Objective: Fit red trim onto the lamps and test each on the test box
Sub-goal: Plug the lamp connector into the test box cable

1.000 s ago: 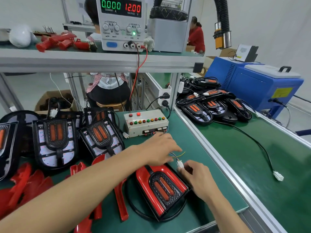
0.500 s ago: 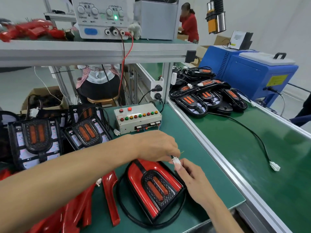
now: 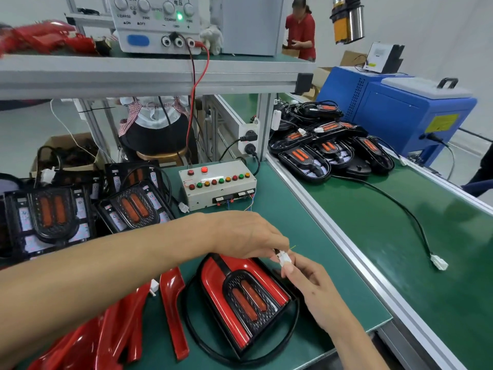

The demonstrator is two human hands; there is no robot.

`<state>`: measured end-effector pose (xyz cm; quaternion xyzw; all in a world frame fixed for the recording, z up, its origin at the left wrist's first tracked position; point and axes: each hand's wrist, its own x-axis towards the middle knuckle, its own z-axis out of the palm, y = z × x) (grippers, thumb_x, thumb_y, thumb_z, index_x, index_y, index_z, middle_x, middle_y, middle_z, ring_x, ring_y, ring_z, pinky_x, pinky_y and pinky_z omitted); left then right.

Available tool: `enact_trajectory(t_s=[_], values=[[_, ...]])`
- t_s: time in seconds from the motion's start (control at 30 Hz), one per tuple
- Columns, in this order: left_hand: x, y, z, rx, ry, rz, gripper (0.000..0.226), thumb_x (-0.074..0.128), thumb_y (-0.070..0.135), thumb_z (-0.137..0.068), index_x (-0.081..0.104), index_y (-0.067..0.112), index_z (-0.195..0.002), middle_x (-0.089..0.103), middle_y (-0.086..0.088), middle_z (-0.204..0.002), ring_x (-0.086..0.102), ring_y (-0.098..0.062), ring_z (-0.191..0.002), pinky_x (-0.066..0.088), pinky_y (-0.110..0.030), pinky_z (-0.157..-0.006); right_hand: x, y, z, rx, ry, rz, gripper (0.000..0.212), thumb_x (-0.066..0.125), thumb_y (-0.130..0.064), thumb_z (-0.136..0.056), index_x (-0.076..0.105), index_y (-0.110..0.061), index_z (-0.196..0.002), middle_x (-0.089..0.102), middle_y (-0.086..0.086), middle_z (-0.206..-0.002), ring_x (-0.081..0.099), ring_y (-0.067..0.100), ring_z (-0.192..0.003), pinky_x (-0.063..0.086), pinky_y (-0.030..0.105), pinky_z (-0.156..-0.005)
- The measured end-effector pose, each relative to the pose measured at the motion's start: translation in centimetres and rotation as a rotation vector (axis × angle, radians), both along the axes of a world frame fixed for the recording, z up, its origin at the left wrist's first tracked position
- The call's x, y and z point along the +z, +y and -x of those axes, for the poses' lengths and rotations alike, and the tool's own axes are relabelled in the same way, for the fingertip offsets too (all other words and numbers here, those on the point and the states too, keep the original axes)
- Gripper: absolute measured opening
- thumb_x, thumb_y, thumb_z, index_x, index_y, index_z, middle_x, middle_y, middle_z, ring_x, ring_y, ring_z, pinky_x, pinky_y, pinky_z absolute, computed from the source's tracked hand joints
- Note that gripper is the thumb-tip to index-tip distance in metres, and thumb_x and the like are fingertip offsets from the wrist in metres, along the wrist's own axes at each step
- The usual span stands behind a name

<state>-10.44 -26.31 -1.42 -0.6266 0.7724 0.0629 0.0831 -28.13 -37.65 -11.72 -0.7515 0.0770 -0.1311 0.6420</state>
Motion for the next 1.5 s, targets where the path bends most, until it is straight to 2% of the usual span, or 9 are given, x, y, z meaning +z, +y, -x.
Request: enact_trajectory(t_s=[0.13, 0.17, 0.2, 0.27, 0.5, 0.67, 0.87, 1.2, 1.5], values=[[-0.8, 0.5, -1.0, -0.019, 0.057, 0.057, 0.029, 0.047, 0.024, -0.108, 0.056, 0.008, -0.130, 0.066, -0.007, -0.118, 0.062, -0.028, -0.105, 0.046, -0.042, -0.083, 0.0, 0.0, 0.1, 0.020, 0.006, 0.031, 0.051, 0.056, -0.065, -0.096, 0.053, -0.017, -0.077, 0.058, -0.014, -0.079, 0.047, 0.014, -0.076, 0.027, 0.018, -0.077], [-0.8, 0.7, -1.2, -0.001, 0.062, 0.063, 0.030, 0.047, 0.024, -0.108, 0.056, 0.008, -0.131, 0.066, -0.007, -0.120, 0.063, -0.029, -0.106, 0.046, -0.043, -0.083, -0.2, -0.1, 0.0, 0.029, 0.020, 0.039, 0.050, 0.056, -0.062, -0.098, 0.053, -0.016, -0.078, 0.066, -0.011, -0.087, 0.054, 0.017, -0.082, 0.043, 0.024, -0.081], [-0.8, 0.8, -1.5, 0.012, 0.060, 0.069, 0.031, 0.046, 0.025, -0.108, 0.056, 0.008, -0.132, 0.066, -0.007, -0.121, 0.063, -0.029, -0.107, 0.046, -0.043, -0.084, -0.3, -0.2, 0.0, 0.036, 0.035, 0.047, 0.050, 0.055, -0.059, -0.099, 0.053, -0.013, -0.079, 0.073, -0.008, -0.102, 0.063, 0.021, -0.095, 0.043, 0.035, -0.105], [-0.6, 1.1, -1.8, 0.016, 0.061, 0.065, 0.032, 0.046, 0.026, -0.108, 0.056, 0.008, -0.132, 0.066, -0.007, -0.122, 0.064, -0.029, -0.107, 0.047, -0.043, -0.085, -0.3, -0.2, -0.1, 0.050, 0.044, 0.046, 0.051, 0.054, -0.056, -0.101, 0.052, -0.008, -0.082, 0.070, -0.015, -0.117, 0.056, 0.008, -0.089, 0.042, 0.019, -0.085], [-0.5, 1.3, -1.6, -0.034, 0.074, 0.098, 0.026, 0.048, 0.025, -0.108, 0.059, 0.010, -0.127, 0.067, -0.005, -0.110, 0.063, -0.027, -0.094, 0.047, -0.040, -0.077, -0.1, 0.0, -0.2, 0.039, 0.047, 0.031, 0.040, 0.053, -0.054, -0.102, 0.062, -0.019, -0.084, 0.059, -0.014, -0.080, 0.046, 0.010, -0.072, 0.040, 0.012, -0.074], [-0.2, 1.3, -1.3, -0.024, 0.050, 0.088, 0.026, 0.048, 0.024, -0.107, 0.059, 0.011, -0.126, 0.066, -0.006, -0.109, 0.062, -0.029, -0.094, 0.047, -0.044, -0.079, -0.3, -0.2, -0.1, 0.053, 0.089, 0.007, 0.048, 0.054, -0.050, -0.103, 0.068, -0.005, -0.112, 0.070, 0.016, -0.118, 0.059, 0.044, -0.107, 0.051, 0.035, -0.095], [0.0, 1.7, -1.2, -0.048, 0.019, 0.119, 0.025, 0.045, 0.027, -0.108, 0.060, 0.013, -0.123, 0.066, -0.005, -0.104, 0.062, -0.028, -0.090, 0.047, -0.043, -0.075, 0.5, 0.0, -0.2, 0.076, 0.098, 0.014, 0.030, 0.052, -0.051, -0.104, 0.069, -0.031, -0.089, 0.069, -0.017, -0.092, 0.056, 0.005, -0.081, 0.044, 0.016, -0.080], [-0.3, 1.5, -0.6, -0.042, 0.083, 0.104, 0.026, 0.051, 0.024, -0.107, 0.063, 0.010, -0.125, 0.067, -0.006, -0.106, 0.063, -0.027, -0.095, 0.046, -0.040, -0.077, -0.6, -0.2, -0.2, 0.026, 0.078, 0.042, 0.036, 0.056, -0.054, -0.101, 0.073, -0.025, -0.113, 0.074, 0.000, -0.103, 0.068, 0.017, -0.092, 0.055, 0.028, -0.083], [0.3, 1.2, -0.5, -0.018, -0.008, 0.066, 0.027, 0.053, 0.035, -0.106, 0.062, 0.014, -0.120, 0.060, -0.001, -0.115, 0.061, -0.023, -0.104, 0.045, -0.036, -0.075, -0.4, -0.2, -0.1, 0.007, 0.062, 0.073, 0.032, 0.058, -0.056, -0.098, 0.069, -0.029, -0.084, 0.064, -0.014, -0.079, 0.056, 0.004, -0.073, 0.044, 0.013, -0.071]])
